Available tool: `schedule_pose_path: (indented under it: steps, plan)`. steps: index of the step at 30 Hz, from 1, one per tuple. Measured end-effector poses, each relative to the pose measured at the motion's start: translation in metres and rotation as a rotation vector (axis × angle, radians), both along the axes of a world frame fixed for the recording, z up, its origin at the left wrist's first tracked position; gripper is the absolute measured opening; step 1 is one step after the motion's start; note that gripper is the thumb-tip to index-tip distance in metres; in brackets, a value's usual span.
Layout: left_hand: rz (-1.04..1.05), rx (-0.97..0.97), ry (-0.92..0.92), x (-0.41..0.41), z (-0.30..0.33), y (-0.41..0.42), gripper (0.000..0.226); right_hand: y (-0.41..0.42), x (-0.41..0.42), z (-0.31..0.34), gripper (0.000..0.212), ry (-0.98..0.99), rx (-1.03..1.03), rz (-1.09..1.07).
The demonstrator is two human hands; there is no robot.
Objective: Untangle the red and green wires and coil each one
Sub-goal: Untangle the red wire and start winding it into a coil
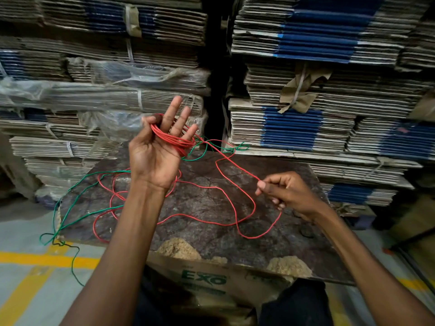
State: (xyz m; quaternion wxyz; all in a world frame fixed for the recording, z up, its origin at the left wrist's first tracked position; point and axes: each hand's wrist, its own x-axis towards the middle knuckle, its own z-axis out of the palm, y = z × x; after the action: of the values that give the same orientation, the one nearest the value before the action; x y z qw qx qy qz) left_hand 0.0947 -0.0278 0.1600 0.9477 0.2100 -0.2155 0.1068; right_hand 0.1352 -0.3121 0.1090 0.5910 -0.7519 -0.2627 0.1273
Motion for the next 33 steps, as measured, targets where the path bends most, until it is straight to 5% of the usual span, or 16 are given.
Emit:
schedule_pose_path:
  steps: [9, 15, 19, 25, 33]
  plan:
    - [0.272, -0.057, 0.236, 0.034, -0.007, 0.014, 0.043, -0.008, -0.012, 0.0, 0.029, 0.246, 0.286, 0.194]
    - [0.53, 0.081, 0.334, 0.06, -0.03, 0.028, 0.031, -0.007, -0.019, 0.008, 0.012, -0.009, -0.152, 0.24]
    - [0.793, 0.569, 0.348, 0.063, -0.043, 0.027, 0.033, -0.007, -0.023, 0.024, 0.011, -0.106, -0.21, 0.237]
    - [1.011, 1.486, 0.115, 0.054, -0.052, 0.023, 0.046, -0.013, -0.021, 0.05, 0.012, -0.207, -0.027, 0.164]
    - [0.843, 1.941, -0.027, 0.039, -0.044, 0.012, 0.039, -0.013, -0.001, 0.069, 0.009, -0.363, 0.212, -0.093]
